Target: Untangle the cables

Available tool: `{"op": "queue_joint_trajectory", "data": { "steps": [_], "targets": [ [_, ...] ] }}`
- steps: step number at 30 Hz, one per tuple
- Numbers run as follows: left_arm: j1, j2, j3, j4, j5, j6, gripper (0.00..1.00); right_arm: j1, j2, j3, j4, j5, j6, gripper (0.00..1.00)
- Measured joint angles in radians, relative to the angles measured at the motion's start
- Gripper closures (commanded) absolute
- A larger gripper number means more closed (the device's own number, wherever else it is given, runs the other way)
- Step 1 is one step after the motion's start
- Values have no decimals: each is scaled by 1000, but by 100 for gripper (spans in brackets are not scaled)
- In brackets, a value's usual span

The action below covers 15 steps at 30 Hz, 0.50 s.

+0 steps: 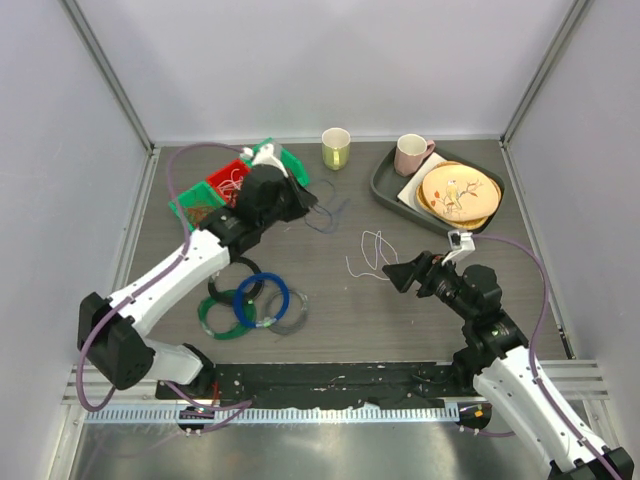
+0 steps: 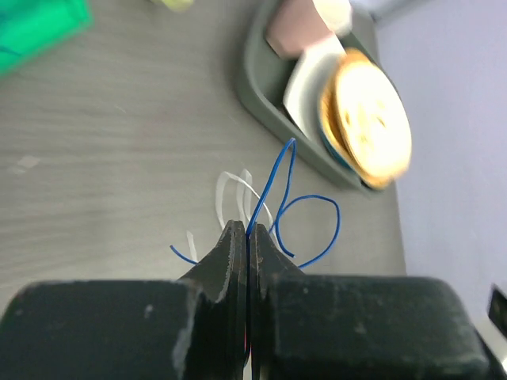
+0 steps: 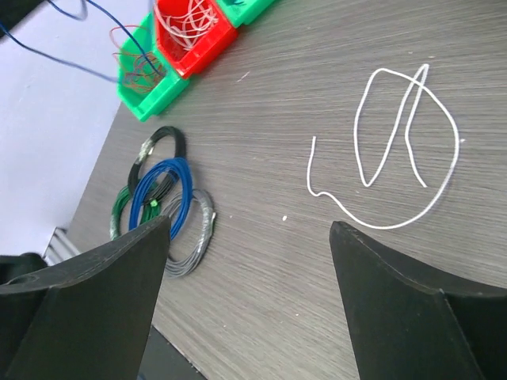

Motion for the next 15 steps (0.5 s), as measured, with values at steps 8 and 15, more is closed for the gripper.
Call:
{"op": "queue_joint_trajectory", "data": {
  "steps": [8, 15],
  "targets": [
    [193, 40, 204, -164, -230, 127, 100, 0, -32, 2, -73, 131, 12, 10],
    [258, 299, 485, -223, -414, 196, 100, 0, -73, 2, -102, 209, 14, 10]
  ]
}}
